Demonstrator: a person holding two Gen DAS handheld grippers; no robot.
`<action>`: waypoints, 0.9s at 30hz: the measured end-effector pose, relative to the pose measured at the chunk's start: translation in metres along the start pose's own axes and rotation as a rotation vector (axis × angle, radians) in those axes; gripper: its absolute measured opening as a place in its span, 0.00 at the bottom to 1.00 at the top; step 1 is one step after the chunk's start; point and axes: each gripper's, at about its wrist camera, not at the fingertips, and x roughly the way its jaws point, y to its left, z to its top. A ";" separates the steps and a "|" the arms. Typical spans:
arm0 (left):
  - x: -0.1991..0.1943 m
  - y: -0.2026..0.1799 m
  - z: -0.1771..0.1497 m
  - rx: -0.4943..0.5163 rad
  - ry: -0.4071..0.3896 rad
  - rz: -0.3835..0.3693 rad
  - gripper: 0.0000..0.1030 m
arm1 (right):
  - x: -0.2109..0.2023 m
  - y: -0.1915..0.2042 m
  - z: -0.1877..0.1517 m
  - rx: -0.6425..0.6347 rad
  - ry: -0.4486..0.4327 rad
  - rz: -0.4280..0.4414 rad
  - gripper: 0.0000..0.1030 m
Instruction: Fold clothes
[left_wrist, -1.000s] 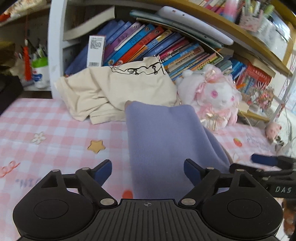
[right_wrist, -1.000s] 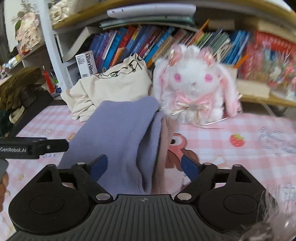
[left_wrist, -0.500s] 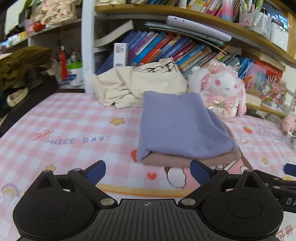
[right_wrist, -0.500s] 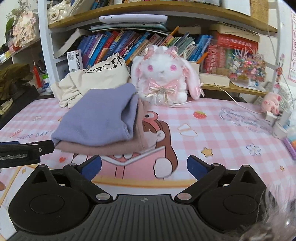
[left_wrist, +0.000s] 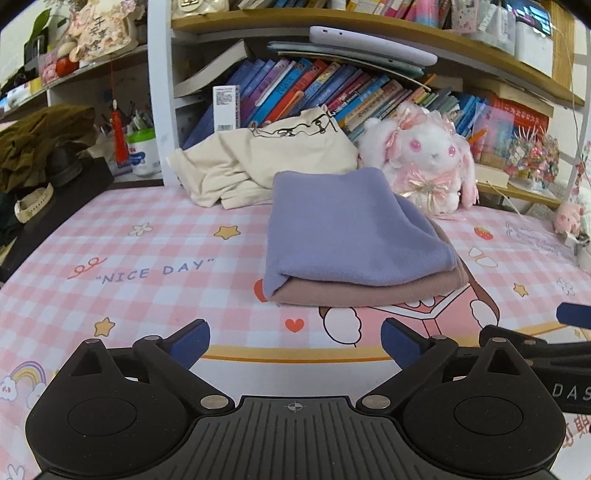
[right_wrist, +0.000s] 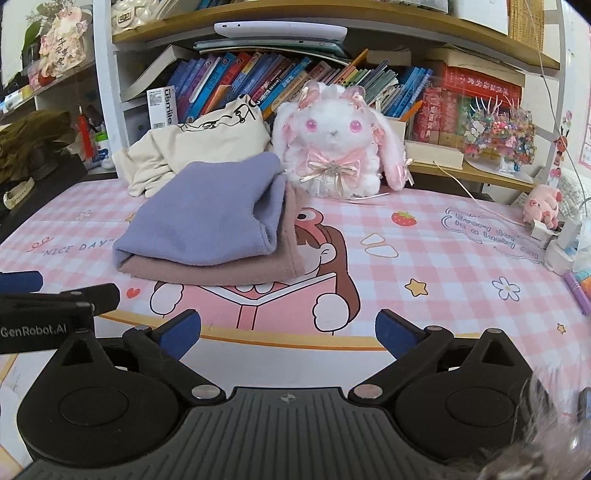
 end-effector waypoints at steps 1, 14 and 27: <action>0.000 0.000 0.000 -0.006 0.002 0.000 0.97 | 0.000 0.000 0.000 0.000 0.002 0.000 0.99; 0.000 0.005 0.001 -0.022 0.013 -0.017 1.00 | 0.001 0.001 -0.002 0.011 0.020 -0.010 1.00; 0.000 0.004 -0.001 -0.021 0.023 -0.033 1.00 | 0.002 0.002 -0.006 0.013 0.041 -0.009 1.00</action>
